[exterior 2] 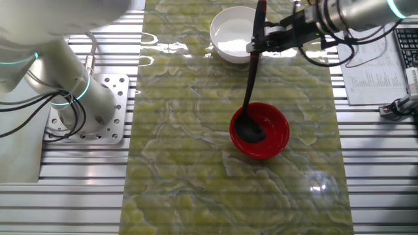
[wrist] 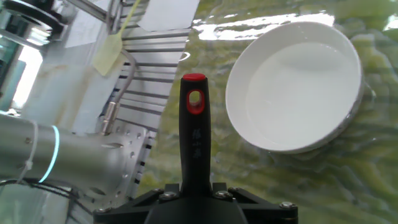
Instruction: Scoop water with a large spoon from one bowl to another
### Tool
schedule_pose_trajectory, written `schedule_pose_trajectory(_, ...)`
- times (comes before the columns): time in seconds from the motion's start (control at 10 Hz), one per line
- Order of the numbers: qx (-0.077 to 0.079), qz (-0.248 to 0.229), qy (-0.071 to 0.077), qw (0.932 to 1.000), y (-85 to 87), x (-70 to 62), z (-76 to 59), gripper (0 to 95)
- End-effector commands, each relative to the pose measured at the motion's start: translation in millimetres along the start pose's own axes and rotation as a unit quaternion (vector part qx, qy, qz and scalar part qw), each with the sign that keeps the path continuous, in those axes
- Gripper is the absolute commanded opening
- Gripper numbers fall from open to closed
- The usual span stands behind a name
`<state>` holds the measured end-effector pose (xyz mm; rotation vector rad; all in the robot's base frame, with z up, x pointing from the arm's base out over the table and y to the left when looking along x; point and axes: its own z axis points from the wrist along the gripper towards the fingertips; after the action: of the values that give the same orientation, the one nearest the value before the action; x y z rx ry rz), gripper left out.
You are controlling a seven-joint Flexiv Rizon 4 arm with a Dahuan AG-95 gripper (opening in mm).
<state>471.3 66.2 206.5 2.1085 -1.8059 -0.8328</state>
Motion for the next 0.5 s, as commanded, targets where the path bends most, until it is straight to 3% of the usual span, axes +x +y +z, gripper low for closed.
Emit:
schedule_pose_trajectory(0.1,0.028,0.008,-0.003,0.9996,-2.6,-2.5,-0.3,0.0)
schedule_pose_trajectory(0.2,0.041,0.013,-0.005,0.9991,-2.3,-3.2,-0.4,0.0)
schedule_pose_trajectory(0.3,0.065,0.024,-0.004,0.9976,-1.2,-4.0,-1.2,0.0)
schedule_pose_trajectory(0.5,0.078,0.039,-0.010,0.9962,-1.3,-6.9,-0.8,0.0)
